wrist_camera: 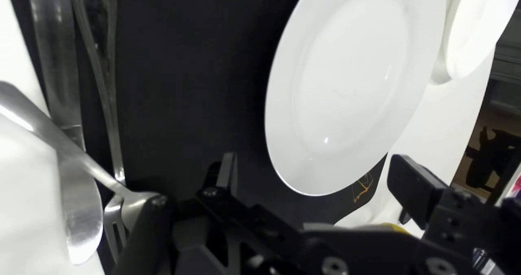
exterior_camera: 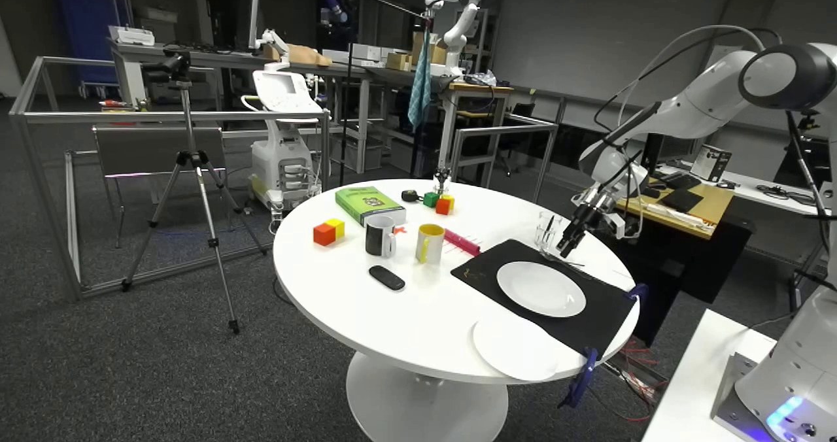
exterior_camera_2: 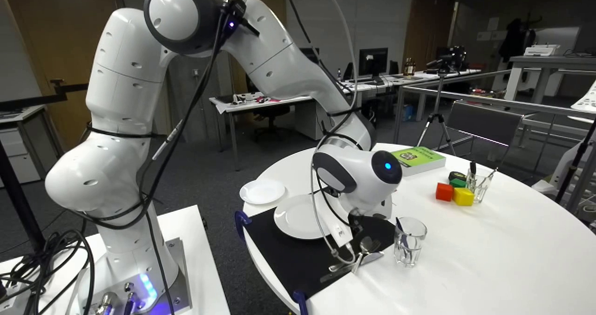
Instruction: Put the white ceramic plate on the black mat
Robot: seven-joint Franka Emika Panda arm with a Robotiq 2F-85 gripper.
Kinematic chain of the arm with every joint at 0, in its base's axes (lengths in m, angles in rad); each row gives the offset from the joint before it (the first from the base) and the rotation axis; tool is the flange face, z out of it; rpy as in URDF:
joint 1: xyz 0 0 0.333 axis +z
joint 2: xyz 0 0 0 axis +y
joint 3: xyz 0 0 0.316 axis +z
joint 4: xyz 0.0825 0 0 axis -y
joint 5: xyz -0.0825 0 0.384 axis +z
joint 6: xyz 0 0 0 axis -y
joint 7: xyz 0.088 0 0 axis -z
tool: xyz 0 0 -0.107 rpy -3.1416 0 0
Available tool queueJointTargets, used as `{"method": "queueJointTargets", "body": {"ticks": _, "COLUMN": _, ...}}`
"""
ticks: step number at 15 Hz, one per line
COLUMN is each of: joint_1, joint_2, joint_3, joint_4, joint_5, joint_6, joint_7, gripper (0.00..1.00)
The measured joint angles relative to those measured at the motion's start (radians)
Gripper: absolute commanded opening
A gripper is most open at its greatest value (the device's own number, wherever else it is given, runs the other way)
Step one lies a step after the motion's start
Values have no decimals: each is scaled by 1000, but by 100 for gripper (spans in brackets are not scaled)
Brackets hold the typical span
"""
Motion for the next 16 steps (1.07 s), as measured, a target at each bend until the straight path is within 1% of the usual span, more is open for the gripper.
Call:
{"method": "queueJointTargets", "body": {"ticks": 4, "joint_1": 16, "joint_2": -97, "joint_3": 0, "joint_4": -58, "joint_5": -21, "joint_6": 53, "joint_7": 35, "gripper": 100}}
{"method": "queueJointTargets", "body": {"ticks": 8, "joint_1": 30, "joint_2": -209, "joint_3": 0, "joint_4": -124, "joint_5": -66, "joint_6": 123, "joint_7": 117, "gripper": 100}}
{"method": "queueJointTargets", "body": {"ticks": 12, "joint_1": 47, "joint_2": -321, "joint_3": 0, "joint_4": -181, "joint_5": -144, "joint_6": 150, "joint_7": 248, "gripper": 100}}
{"method": "queueJointTargets", "body": {"ticks": 16, "joint_1": 71, "joint_2": -424, "joint_3": 2, "joint_4": -215, "joint_5": -248, "joint_6": 151, "joint_7": 424, "gripper": 100}}
